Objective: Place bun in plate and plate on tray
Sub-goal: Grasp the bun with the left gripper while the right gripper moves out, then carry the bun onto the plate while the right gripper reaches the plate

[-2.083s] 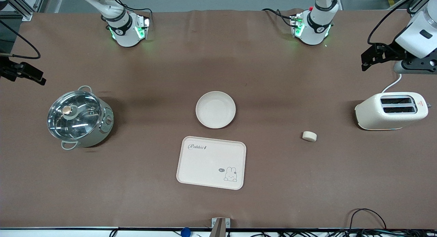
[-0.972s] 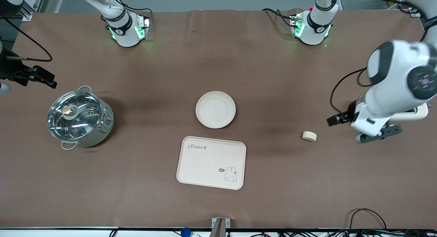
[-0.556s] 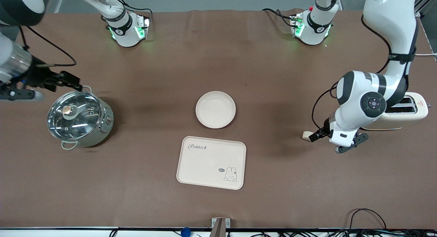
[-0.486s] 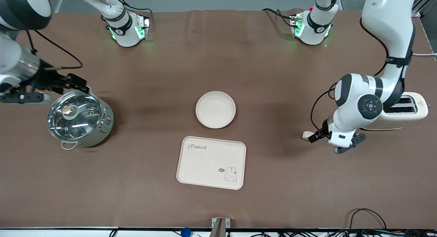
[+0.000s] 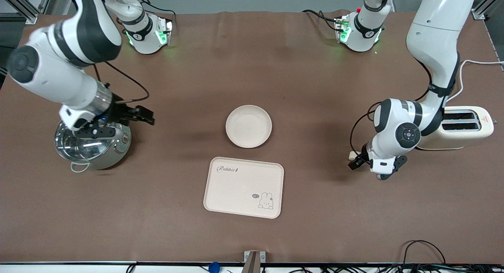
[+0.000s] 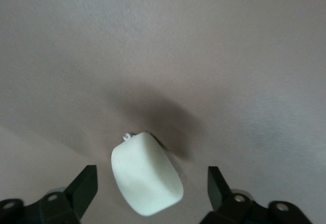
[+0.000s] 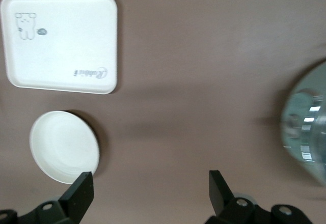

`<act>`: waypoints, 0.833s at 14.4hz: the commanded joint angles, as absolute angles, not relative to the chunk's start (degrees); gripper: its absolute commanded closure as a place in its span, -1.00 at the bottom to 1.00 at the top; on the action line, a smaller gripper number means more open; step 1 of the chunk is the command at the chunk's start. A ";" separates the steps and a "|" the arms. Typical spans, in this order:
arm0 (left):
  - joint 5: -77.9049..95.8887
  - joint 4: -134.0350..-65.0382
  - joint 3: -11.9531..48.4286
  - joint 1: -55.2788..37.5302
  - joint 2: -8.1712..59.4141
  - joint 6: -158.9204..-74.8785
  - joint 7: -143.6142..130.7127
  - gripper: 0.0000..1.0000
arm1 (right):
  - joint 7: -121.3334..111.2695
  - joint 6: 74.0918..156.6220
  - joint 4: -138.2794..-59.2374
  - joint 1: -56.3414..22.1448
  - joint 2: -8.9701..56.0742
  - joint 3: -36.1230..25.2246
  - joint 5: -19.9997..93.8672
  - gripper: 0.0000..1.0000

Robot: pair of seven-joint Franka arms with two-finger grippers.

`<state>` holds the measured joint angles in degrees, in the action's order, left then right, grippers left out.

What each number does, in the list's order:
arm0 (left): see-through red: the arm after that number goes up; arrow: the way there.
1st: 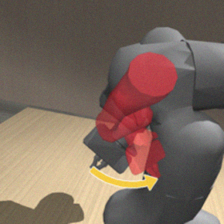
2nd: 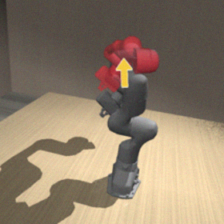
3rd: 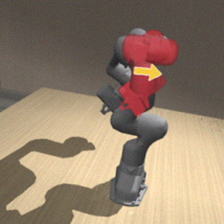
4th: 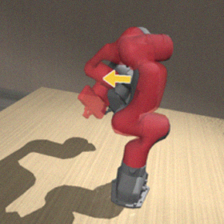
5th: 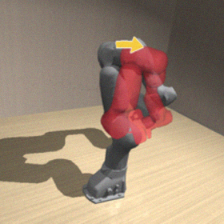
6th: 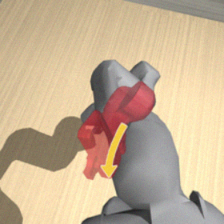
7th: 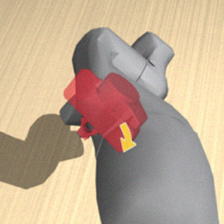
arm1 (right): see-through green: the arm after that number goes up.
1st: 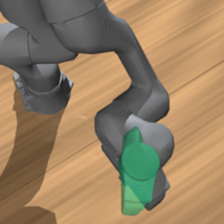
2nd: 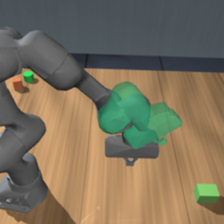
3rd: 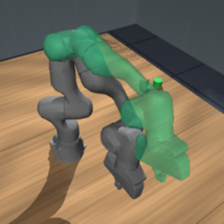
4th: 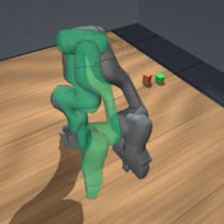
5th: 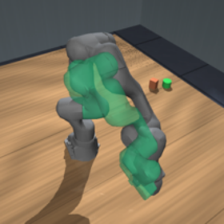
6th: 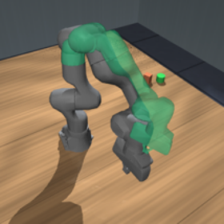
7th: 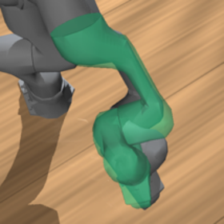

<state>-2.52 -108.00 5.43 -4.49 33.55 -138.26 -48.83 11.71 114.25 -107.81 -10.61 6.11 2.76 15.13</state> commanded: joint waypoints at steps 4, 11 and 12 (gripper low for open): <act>-3.52 -107.23 5.80 -5.97 32.88 -137.90 -55.26 0.42 | 17.40 127.95 -116.02 -16.34 10.96 2.37 25.82 -1.00; -3.43 -102.14 10.28 -20.81 30.14 -131.75 -84.86 0.40 | 17.31 134.70 -120.22 -23.72 15.03 2.37 27.51 -1.00; -3.34 -100.82 10.28 -23.44 30.58 -131.75 -87.86 0.37 | 17.49 138.48 -121.63 -25.12 15.55 2.37 27.68 -1.00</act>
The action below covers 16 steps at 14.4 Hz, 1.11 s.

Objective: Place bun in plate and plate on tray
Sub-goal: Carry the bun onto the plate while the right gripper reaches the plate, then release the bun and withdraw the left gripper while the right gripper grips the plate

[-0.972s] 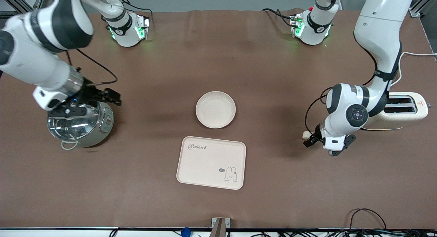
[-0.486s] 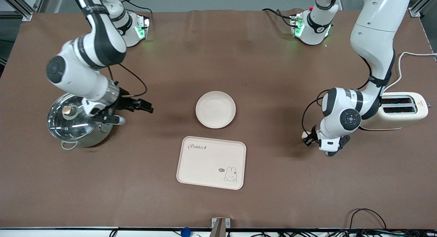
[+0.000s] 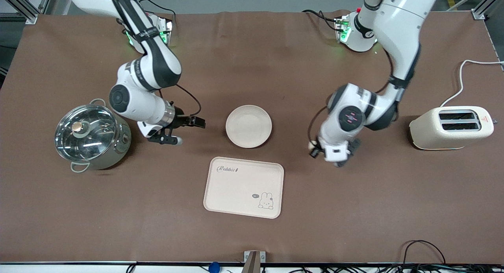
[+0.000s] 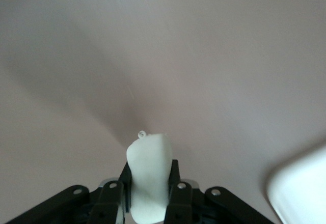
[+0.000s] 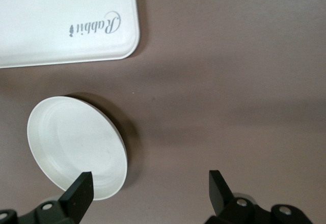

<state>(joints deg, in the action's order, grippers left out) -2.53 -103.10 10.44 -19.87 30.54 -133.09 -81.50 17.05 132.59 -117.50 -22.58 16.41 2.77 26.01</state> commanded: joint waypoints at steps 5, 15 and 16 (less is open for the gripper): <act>-2.99 -93.01 10.20 -34.35 38.39 -132.36 -98.25 0.35 | 20.29 147.12 -121.73 -32.41 21.70 2.29 33.04 -1.00; -3.60 -90.88 9.85 -37.71 39.83 -134.57 -98.71 -1.00 | 21.53 150.38 -118.39 -35.42 27.68 2.37 33.40 -0.43; -4.04 -90.70 9.41 -37.27 37.90 -131.78 -97.14 -1.00 | 21.53 151.16 -117.69 -35.94 28.64 2.37 33.40 -0.30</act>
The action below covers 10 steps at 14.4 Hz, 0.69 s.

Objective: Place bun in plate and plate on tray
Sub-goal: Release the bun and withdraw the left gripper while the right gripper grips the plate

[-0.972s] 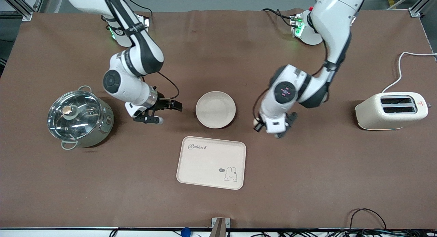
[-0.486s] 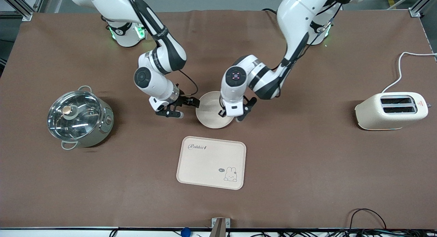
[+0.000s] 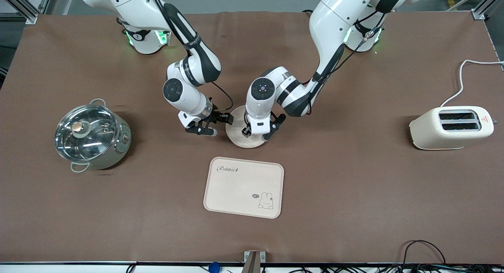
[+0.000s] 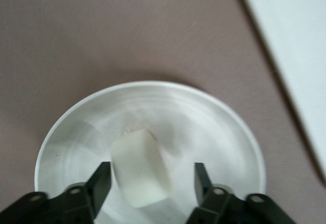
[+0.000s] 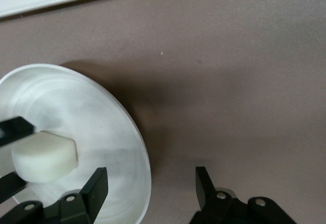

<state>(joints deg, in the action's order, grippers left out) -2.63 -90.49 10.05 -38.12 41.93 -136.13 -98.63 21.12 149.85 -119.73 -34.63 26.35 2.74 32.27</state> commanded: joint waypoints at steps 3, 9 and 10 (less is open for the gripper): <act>-5.54 -90.70 9.58 -31.75 30.35 -123.08 -85.91 -1.00 | 21.53 153.02 -116.55 -36.56 31.02 2.37 33.49 -0.05; -5.54 -86.68 9.58 -16.55 17.24 -103.76 -54.03 -1.00 | 20.48 152.93 -116.98 -35.77 31.11 2.37 33.31 0.99; -5.54 -84.40 9.67 -14.44 16.70 -99.80 -48.83 -1.00 | 20.48 152.84 -117.24 -35.77 30.50 2.37 33.31 0.99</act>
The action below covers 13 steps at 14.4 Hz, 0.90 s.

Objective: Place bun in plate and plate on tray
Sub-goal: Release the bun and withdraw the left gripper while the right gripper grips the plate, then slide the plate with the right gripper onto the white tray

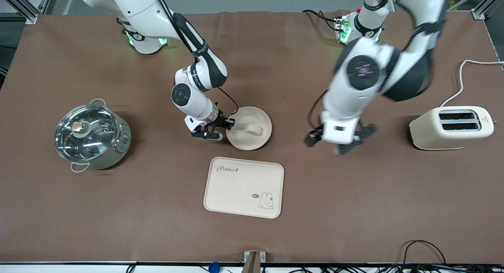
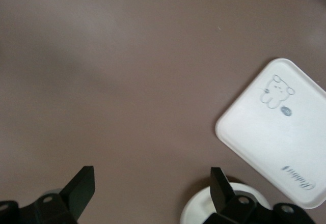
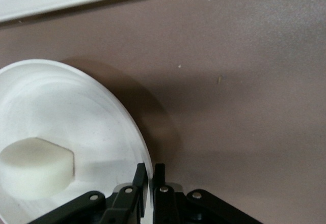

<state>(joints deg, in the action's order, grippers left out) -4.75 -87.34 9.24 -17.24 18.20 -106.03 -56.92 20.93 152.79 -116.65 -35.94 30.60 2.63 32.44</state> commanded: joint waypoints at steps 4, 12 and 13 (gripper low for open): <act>-5.54 -80.16 9.58 -8.28 12.67 -91.32 -34.14 -1.00 | 20.92 151.18 -118.21 -36.30 25.32 2.90 33.75 0.99; -4.48 -80.42 9.58 0.26 5.28 -85.09 -9.76 -1.00 | 20.57 150.65 -106.03 -32.26 30.03 2.81 40.25 0.99; -4.48 -80.77 9.49 0.18 4.32 -84.73 -9.76 -1.00 | 20.48 150.64 -102.25 -31.47 32.93 2.73 40.25 0.99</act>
